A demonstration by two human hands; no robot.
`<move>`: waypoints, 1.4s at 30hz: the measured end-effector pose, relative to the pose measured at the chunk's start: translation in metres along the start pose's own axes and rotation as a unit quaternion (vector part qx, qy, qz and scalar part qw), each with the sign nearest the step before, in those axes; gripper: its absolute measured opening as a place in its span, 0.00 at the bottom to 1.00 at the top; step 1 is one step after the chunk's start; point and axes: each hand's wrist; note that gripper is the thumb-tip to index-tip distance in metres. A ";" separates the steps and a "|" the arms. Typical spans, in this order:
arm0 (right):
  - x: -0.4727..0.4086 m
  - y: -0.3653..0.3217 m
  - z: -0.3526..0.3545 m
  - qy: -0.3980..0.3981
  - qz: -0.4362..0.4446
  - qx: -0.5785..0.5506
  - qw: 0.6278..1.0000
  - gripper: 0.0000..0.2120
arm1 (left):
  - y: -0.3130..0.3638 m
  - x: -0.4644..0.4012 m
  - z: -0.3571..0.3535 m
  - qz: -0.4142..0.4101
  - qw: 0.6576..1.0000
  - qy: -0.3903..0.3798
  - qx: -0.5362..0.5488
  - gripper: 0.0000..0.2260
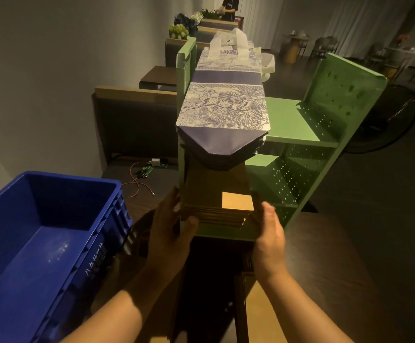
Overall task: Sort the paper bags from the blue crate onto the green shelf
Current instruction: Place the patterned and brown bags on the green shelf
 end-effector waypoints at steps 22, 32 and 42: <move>-0.104 -0.058 -0.022 -0.070 -0.184 -0.063 0.978 0.34 | 0.018 -0.022 -0.017 0.116 0.986 0.060 0.100 0.13; -0.110 -0.068 -0.024 -0.078 -0.150 -0.074 0.983 0.36 | 0.015 -0.023 -0.014 0.137 0.978 0.058 0.149 0.14; -0.090 -0.056 -0.016 -0.097 -0.157 -0.024 0.982 0.27 | 0.007 -0.024 -0.015 0.158 0.970 0.073 0.167 0.18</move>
Point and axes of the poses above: each hand's wrist, its own x-axis away from the middle knuckle, its own z-axis out of the back of the hand, y = z × x, and after that the axes turned 2 degrees about x, right-handed
